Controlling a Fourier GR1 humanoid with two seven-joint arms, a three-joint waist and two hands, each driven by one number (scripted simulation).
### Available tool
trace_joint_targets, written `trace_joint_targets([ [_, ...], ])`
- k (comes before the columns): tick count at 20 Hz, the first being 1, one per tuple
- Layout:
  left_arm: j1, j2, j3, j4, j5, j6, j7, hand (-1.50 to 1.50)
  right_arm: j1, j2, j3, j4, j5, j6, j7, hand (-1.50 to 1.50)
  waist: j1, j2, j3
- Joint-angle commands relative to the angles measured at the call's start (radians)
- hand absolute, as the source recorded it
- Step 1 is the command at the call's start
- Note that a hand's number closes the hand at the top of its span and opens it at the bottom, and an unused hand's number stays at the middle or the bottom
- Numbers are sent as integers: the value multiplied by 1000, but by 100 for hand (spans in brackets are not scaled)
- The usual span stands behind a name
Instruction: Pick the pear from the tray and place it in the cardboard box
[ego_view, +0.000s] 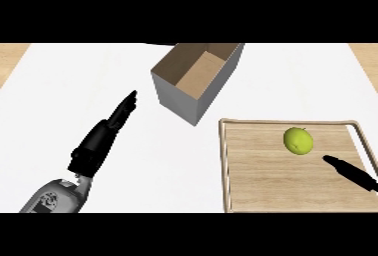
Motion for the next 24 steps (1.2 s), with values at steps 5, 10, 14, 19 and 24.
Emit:
trace_joint_targets([
  [5, -20, -31, -30, 12, -2, -12, 21, 0, -111, -36, 85, -168, 60, 184, 418, -150, 23, -8, 13],
  [10, -39, -19, -3, 44, 7, -28, 15, 0, -247, -40, 119, -290, 136, 293, 719, -150, 19, -12, 18],
  [14, -35, -24, 15, 55, 20, -31, 7, 0, -365, -19, 126, -341, 220, 383, 916, -150, 16, -13, 23],
  [19, -44, -32, 20, 68, 16, -32, 15, 0, -409, 72, 110, -255, 266, 489, 931, -150, 1, -10, 27],
  [24, -28, -33, 26, 82, 9, -41, -25, 0, -421, 188, 81, -202, 307, 521, 932, -150, -7, -10, 28],
])
